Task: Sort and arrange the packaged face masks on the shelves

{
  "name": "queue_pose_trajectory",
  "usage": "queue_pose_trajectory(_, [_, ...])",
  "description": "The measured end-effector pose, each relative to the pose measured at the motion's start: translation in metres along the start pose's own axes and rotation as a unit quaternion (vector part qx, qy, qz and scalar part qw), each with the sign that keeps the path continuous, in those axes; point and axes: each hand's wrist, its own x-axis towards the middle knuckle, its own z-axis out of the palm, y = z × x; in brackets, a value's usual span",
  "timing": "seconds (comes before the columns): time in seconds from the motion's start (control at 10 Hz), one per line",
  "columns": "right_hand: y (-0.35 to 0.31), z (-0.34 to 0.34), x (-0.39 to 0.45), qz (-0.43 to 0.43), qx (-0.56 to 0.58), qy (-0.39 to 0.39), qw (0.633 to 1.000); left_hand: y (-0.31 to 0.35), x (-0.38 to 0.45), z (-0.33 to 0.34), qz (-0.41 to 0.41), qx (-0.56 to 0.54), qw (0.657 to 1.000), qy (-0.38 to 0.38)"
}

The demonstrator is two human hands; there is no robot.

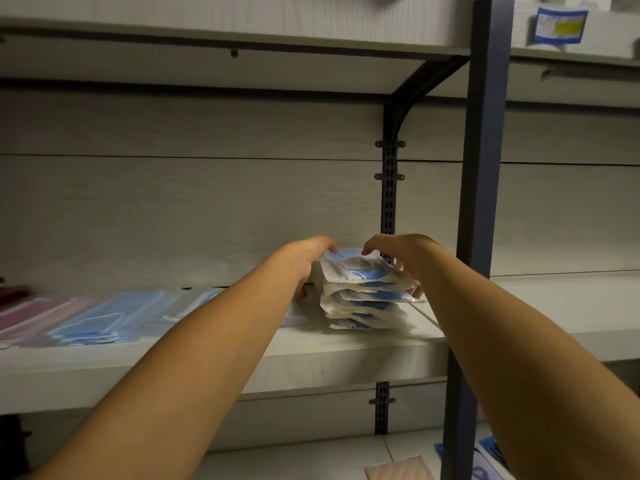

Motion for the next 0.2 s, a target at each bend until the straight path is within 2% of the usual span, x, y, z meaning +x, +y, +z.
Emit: queue_pose_trajectory(0.2, [-0.0047, -0.0007, 0.0016, -0.028, -0.019, 0.03, 0.999, -0.0025, 0.0016, 0.0028, 0.071, -0.016, 0.996, 0.054])
